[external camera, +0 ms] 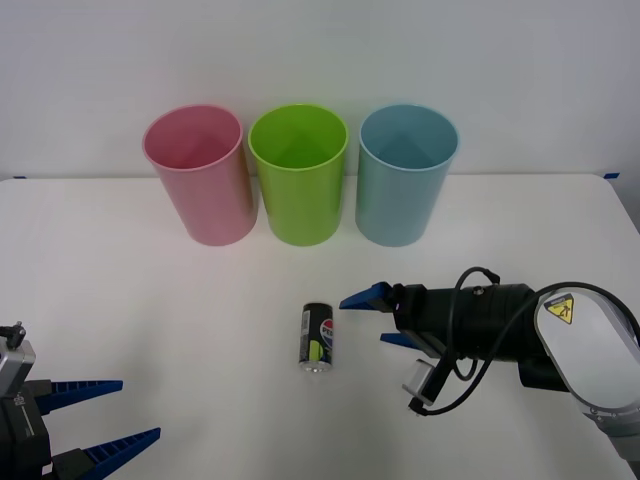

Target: Put cans in the blue bin and PET bottles in the pink bin and trash in the green bin.

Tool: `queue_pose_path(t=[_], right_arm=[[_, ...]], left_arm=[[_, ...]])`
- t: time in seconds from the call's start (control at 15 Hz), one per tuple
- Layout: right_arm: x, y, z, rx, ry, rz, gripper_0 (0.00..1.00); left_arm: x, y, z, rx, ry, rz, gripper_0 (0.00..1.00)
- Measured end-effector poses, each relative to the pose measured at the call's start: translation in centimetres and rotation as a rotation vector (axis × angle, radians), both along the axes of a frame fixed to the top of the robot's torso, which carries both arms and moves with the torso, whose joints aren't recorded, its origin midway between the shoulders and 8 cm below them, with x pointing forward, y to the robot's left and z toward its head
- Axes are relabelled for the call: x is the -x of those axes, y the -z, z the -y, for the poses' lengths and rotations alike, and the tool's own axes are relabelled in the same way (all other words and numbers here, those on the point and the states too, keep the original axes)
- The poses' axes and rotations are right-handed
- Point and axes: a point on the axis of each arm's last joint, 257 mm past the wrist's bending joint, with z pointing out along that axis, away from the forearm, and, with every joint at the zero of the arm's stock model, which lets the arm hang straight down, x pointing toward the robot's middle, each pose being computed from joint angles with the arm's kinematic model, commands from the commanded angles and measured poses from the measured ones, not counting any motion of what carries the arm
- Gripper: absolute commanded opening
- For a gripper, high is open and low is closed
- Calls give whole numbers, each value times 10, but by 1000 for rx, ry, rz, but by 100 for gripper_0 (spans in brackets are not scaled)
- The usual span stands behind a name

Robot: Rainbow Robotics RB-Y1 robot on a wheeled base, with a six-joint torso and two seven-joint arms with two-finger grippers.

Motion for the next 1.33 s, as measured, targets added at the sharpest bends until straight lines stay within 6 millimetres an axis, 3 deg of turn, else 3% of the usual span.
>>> queue_pose_path(t=[0.87, 1.0, 1.33], right_arm=[[0, 0, 0, 0, 0, 0, 100], [14, 15, -6, -20, 2, -48, 100], [18, -4, -18, -81, -18, -38, 100]], left_arm=[[0, 0, 0, 0, 0, 0, 100], [0, 0, 0, 0, 0, 0, 100], [0, 0, 0, 0, 0, -1, 100]])
